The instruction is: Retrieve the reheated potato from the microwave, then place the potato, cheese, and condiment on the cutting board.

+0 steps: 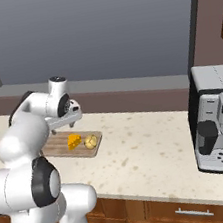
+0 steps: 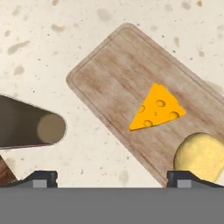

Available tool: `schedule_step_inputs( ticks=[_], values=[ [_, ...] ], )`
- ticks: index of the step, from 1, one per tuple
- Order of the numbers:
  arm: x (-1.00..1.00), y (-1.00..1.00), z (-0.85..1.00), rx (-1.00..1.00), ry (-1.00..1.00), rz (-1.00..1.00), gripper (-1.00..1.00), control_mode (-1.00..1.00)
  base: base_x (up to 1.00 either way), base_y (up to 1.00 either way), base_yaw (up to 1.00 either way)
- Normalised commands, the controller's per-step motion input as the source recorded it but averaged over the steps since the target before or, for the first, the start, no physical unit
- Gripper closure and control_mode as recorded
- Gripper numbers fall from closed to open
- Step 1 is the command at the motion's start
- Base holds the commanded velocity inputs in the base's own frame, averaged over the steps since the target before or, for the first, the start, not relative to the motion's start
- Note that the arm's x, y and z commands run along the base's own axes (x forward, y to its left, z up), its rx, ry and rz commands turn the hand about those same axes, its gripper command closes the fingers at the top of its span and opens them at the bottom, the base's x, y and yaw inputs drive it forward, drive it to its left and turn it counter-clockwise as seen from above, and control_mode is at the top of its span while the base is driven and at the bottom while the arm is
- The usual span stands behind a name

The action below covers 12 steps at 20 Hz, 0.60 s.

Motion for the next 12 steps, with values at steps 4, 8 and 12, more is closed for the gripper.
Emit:
schedule_step_inputs(
  ticks=[4, 8, 12],
  values=[
    [-0.56, -0.01, 0.32, 0.11, 0.0, 0.01, -1.0, -1.0, 0.0, 0.0, 0.0],
    [-0.48, 0.0, 0.36, 0.02, 0.0, 0.0, -1.0, -1.0, 0.0, 0.0, 0.0],
    [-0.49, 0.0, 0.32, 0.0, -0.02, 0.0, -1.0, -1.0, 0.0, 0.0, 0.0]
  ],
)
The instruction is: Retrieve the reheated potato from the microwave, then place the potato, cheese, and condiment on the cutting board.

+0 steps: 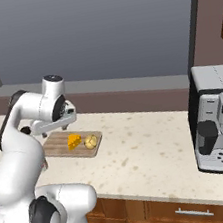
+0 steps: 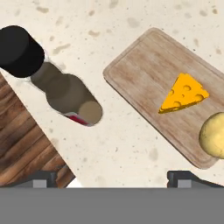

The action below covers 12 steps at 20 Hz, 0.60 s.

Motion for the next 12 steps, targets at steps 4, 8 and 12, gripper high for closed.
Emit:
schedule_step_inputs(
  ticks=[4, 8, 12],
  values=[
    [-0.56, 0.0, 0.17, 0.06, -0.06, 0.08, -1.0, -1.0, 0.0, 0.0, 0.0],
    [-0.44, 0.0, 0.0, 0.13, -0.16, 0.18, -1.0, -1.0, 0.0, 0.0, 0.0],
    [-0.15, 0.0, 0.07, 0.13, -0.07, 0.17, -1.0, -1.0, 0.0, 0.0, 0.0]
  ],
)
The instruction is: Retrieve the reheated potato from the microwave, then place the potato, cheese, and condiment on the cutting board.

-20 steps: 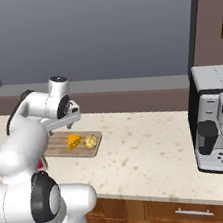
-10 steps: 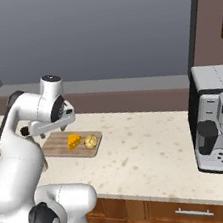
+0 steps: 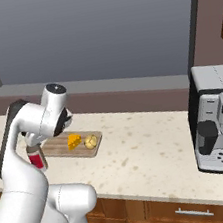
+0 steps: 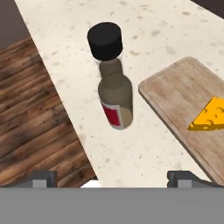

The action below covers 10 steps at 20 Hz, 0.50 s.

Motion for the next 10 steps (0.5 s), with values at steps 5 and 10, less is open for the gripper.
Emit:
schedule_step_inputs(
  ticks=[5, 10],
  values=[
    [-0.18, 0.09, 0.29, 0.01, 0.0, 0.0, -1.0, -1.0, 0.0, 0.0, 0.0],
    [-0.09, 0.3, 0.28, -0.04, 0.0, -0.06, -1.0, -1.0, 0.0, 0.0, 0.0]
  ],
)
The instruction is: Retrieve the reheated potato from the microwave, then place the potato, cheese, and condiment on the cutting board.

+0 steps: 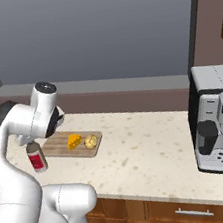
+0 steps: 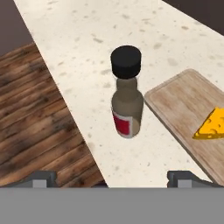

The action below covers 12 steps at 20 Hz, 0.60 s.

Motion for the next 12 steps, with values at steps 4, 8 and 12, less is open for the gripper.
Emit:
schedule_step_inputs(
  ticks=[4, 8, 12],
  values=[
    [0.0, 0.41, 0.33, -0.13, 0.0, -0.12, -1.0, -1.0, 0.0, 0.0, 0.0],
    [0.02, 0.34, 0.33, -0.15, 0.03, -0.2, -1.0, -1.0, 0.0, 0.0, 0.0],
    [0.07, 0.24, 0.27, -0.1, 0.11, -0.23, -1.0, -1.0, 0.0, 0.0, 0.0]
  ],
)
